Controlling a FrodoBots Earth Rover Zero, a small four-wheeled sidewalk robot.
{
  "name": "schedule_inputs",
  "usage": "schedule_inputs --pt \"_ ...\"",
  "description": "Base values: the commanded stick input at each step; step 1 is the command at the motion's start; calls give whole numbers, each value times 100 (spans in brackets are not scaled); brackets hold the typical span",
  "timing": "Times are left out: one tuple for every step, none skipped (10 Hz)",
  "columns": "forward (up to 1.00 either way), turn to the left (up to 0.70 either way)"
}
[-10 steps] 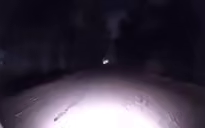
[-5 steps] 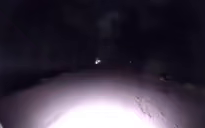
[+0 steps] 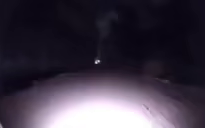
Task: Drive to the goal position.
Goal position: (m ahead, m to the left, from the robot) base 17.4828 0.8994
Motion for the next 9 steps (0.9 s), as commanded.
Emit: schedule_inputs --pt "100 0" --pt "100 0" --pt "100 0" --pt "100 0" --pt "100 0" --pt "100 0" --pt "100 0" --pt "100 0" --pt "100 0"
